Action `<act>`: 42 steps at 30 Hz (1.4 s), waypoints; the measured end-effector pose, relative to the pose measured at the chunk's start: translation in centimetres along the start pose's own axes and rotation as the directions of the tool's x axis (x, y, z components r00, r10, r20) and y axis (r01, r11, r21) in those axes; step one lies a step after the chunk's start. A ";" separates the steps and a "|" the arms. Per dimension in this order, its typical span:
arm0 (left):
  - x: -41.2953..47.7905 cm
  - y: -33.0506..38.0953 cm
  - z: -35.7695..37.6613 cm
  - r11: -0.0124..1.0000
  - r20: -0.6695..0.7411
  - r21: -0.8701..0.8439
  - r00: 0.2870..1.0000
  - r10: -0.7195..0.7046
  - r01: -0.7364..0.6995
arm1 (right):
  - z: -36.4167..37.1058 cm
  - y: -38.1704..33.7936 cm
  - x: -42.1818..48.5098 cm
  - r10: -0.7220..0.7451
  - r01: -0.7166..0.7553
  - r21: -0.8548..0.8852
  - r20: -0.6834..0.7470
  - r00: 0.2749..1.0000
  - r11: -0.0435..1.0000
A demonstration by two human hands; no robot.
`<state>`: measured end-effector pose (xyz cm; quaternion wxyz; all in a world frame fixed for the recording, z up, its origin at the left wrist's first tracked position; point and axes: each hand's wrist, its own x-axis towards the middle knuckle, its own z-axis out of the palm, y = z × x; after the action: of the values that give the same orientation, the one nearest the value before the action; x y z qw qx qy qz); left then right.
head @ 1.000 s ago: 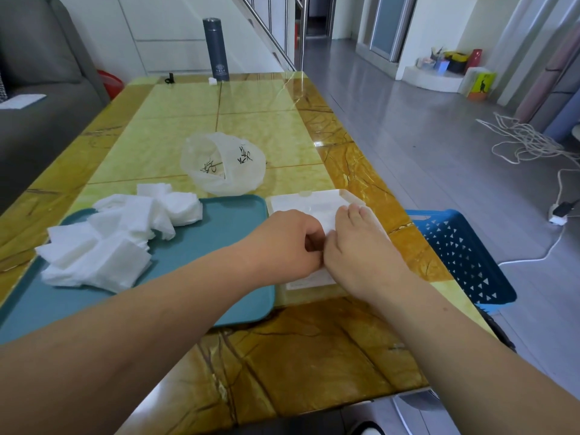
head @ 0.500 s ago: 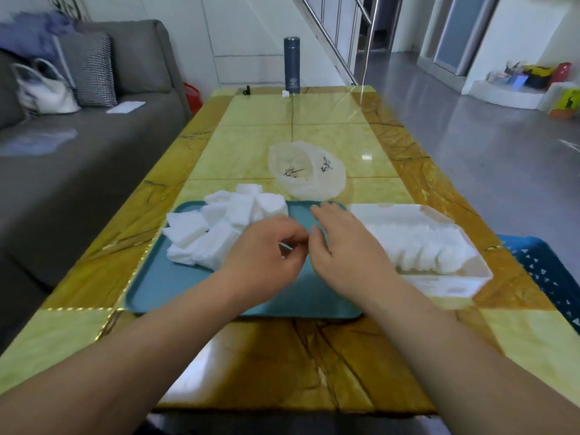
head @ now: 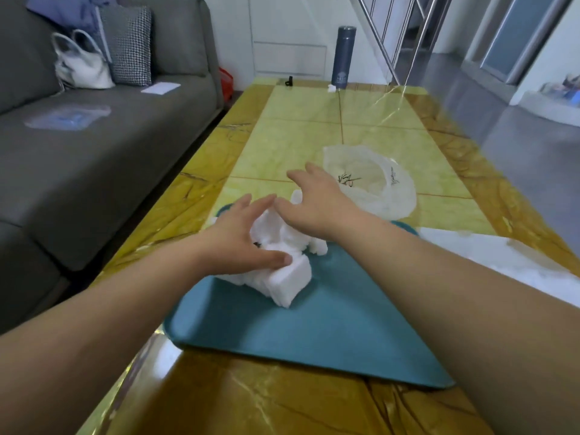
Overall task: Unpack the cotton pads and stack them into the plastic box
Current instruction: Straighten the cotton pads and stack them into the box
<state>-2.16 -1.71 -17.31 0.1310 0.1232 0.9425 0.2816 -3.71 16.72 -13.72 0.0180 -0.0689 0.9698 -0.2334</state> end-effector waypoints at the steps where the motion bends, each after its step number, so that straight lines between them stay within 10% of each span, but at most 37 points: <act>1: 0.5 -0.2 0.4 1.000 0.017 -0.011 1.000 0.013 -0.013 | 0.4 -0.1 1.4 -0.004 0.005 -0.044 0.024 1.000 0.999; 7: 1.2 -1.4 2.3 0.984 0.030 0.163 0.997 0.064 -0.068 | 1.1 2.5 5.2 0.198 -0.226 0.128 0.203 0.959 0.966; 17: -0.4 0.5 2.6 0.990 0.042 0.098 0.994 0.102 -0.105 | 0.1 3.3 1.4 0.034 -0.033 0.080 -0.001 0.999 0.996; 25: -3.2 6.1 4.6 0.987 0.060 0.044 0.986 0.154 -0.157 | -0.9 6.3 -6.7 0.155 -0.152 0.159 -0.005 0.988 0.976; 34: -8.6 10.3 5.5 0.953 -0.366 0.156 0.881 0.298 -0.258 | -3.6 5.5 -14.9 0.186 -0.125 0.307 -0.178 0.966 0.944; 42: -10.0 11.4 9.4 0.928 -0.043 0.355 0.990 0.135 -0.111 | -1.7 5.3 -18.9 0.343 -0.334 0.478 0.070 0.937 0.812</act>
<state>12.00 9.16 -16.70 0.0577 0.1939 0.9720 0.1199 14.19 24.81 -14.54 0.0663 0.1136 0.8774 -0.4614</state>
